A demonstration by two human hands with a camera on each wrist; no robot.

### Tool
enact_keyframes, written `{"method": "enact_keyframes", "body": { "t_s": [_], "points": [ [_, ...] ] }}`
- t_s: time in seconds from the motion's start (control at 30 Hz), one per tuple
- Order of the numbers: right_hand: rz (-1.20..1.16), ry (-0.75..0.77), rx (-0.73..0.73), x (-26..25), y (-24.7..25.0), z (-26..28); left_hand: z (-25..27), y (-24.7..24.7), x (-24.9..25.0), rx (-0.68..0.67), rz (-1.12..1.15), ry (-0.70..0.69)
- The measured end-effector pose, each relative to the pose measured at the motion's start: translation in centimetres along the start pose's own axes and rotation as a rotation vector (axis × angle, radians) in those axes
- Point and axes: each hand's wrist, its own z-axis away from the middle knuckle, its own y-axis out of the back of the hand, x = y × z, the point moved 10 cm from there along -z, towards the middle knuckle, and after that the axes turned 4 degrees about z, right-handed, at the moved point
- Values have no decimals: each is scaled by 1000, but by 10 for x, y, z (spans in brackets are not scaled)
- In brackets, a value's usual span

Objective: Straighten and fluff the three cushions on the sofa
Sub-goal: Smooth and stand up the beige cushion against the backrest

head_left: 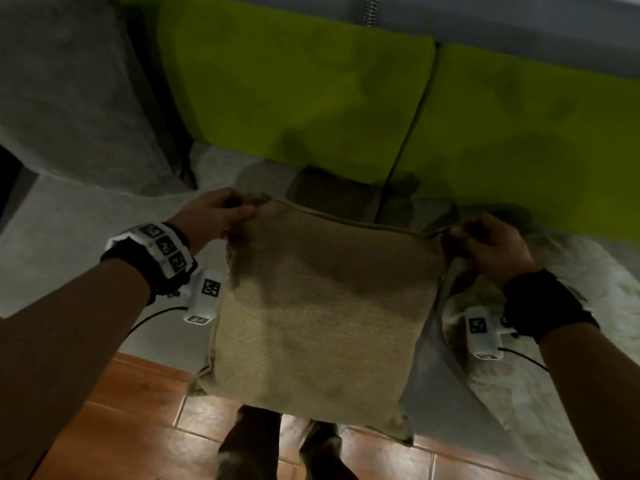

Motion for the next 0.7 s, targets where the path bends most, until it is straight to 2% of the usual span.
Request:
{"method": "enact_keyframes", "body": {
  "t_s": [0.1,0.23,0.33,0.4,0.43,0.47,0.57,0.6,0.7],
  "points": [
    [-103,20,-72,-2,-1,3,-7,2,3,26,102,-18],
    [-172,27,-94,2,-1,2,-17,8,3,55,-16,-39],
    [-256,35,-74,2,2,0,-20,3,-2,69,134,52],
    [-190,41,-91,4,1,-1,-20,-4,-2,12,166,78],
    [-115,44,-100,6,1,-2,-22,-4,2,-5,89,51],
    [-31,35,-92,10,3,-4,-22,6,6,33,35,8],
    [227,-27,-25,22,17,-12,-28,51,24,256,-174,-132],
    [282,-43,-8,23,18,-16,-30,60,32,291,-241,-164],
    [418,-56,32,14,10,-24,-36,55,50,315,-571,-254]
  ]
}}
